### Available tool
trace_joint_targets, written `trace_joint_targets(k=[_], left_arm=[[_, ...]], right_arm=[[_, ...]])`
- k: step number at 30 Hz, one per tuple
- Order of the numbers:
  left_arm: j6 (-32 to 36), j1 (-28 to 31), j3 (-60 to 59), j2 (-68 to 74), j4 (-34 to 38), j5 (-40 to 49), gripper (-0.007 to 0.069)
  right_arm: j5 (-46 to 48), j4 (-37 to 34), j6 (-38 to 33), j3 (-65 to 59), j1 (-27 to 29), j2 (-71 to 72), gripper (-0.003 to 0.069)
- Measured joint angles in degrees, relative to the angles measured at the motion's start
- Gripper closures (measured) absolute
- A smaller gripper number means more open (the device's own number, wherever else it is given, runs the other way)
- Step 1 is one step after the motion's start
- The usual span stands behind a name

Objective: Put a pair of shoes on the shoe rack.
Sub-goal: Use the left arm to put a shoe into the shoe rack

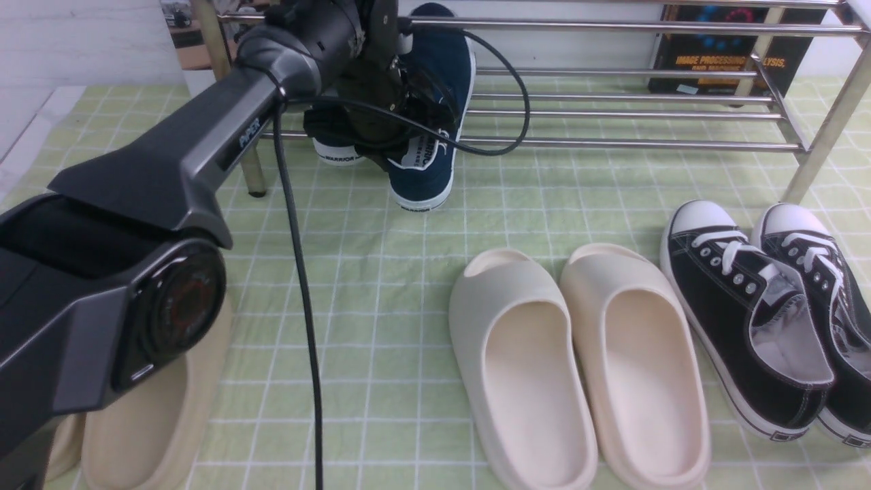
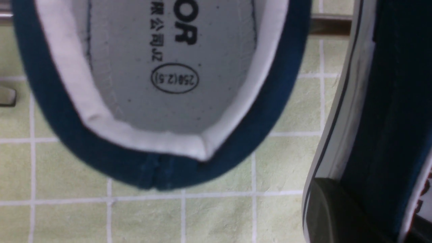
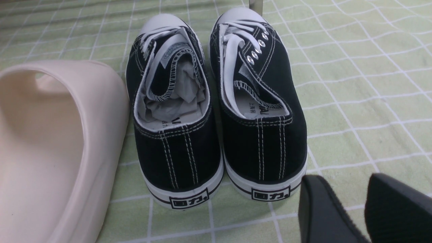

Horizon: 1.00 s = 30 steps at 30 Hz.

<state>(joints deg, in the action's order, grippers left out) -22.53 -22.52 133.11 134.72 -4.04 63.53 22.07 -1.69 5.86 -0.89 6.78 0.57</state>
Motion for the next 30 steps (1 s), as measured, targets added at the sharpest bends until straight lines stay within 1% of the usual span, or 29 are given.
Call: trace_joint_targets(k=[5,9,12,13,18,22,30], left_arm=[[0.00,0.00,0.00,0.00,0.12,-1.02,0.0615],[-0.72,0.00,0.00,0.00,0.12,-2.04,0.0592],[-1.25,0.00,0.07,0.00,0.12,-3.21,0.0568],[-1.47,0.00,0.21,0.00,-0.27,-4.37,0.0545],[-1.68,0.00,0.89,-0.07,-0.52,-4.75,0.0492],[-1.68,0.00,3.88,-0.07,-1.20,-2.01,0.0474],[-1.31,-0.06,12.97,-1.06,-4.60,7.67,0.0470]], right_arm=[[0.00,0.00,0.00,0.00,0.00,0.00,0.0419],[0.00,0.00,0.00,0.00,0.00,0.00,0.0419],[0.00,0.00,0.00,0.00,0.00,0.00,0.0419],[0.00,0.00,0.00,0.00,0.00,0.00,0.0419],[0.00,0.00,0.00,0.00,0.00,0.00,0.0419],[0.00,0.00,0.00,0.00,0.00,0.00,0.0419],[0.00,0.00,0.00,0.00,0.00,0.00,0.0419]])
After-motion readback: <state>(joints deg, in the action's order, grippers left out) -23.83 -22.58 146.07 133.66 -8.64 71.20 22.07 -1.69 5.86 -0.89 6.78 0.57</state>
